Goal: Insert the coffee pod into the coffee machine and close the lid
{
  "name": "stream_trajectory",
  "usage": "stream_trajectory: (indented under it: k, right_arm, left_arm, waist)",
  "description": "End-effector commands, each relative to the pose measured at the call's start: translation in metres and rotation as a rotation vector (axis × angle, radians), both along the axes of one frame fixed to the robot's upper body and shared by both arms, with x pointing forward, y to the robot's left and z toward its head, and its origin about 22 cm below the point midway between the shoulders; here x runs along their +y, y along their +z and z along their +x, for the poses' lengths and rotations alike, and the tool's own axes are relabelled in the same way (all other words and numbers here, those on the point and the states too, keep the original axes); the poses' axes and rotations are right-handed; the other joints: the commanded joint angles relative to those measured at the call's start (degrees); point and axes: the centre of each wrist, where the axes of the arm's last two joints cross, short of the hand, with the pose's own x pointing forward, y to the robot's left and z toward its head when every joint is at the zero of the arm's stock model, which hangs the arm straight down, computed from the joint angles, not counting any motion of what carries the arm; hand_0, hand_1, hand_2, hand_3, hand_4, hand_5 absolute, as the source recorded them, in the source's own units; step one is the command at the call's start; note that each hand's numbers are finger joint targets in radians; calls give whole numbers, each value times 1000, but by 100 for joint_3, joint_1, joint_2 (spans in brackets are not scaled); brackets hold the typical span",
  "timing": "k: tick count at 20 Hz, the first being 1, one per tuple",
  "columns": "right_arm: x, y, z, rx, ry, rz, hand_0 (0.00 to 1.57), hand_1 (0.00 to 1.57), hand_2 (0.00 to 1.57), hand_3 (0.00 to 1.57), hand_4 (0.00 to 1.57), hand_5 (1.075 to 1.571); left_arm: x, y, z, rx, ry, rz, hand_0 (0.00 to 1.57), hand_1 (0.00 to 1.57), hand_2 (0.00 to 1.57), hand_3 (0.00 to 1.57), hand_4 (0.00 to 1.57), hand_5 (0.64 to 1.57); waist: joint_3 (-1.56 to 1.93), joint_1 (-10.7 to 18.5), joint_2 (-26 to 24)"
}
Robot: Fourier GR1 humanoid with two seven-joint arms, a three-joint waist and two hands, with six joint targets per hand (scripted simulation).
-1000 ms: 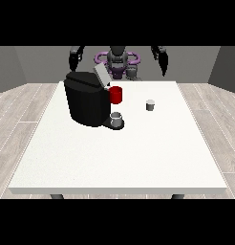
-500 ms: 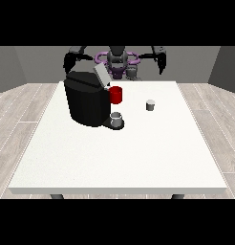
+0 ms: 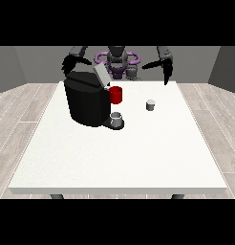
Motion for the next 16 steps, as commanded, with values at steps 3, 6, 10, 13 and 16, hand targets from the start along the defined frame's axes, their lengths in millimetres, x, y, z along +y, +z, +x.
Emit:
stream_trajectory:
  k: [3,6,10,13,16]
  right_arm:
    - [1,24,13,-21,31,3,0,0,0,0,118,1571]
    - [5,16,19,-83,64,16,0,0,0,0,283,1571]
    - [25,33,25,-50,40,5,0,0,0,0,332,1571]
    - [12,20,37,-42,-1,2,0,0,0,0,358,1571]
    - [21,24,25,29,46,-31,0,0,0,0,372,1571]
  left_arm:
    - [19,-8,21,91,14,64,0,0,0,0,0,1571]
    - [8,2,40,84,45,69,0,0,0,0,0,1571]
    - [32,-9,44,110,63,114,0,0,0,0,0,1571]
    - [25,3,56,137,34,138,0,0,0,0,0,1571]
    - [23,-25,50,213,84,187,0,0,0,0,0,1571]
  waist:
    - [-3,-227,233]
    - [-1,-323,550]
    - [-3,-267,686]
    - [-1,-61,699]
    - [-3,-335,586]
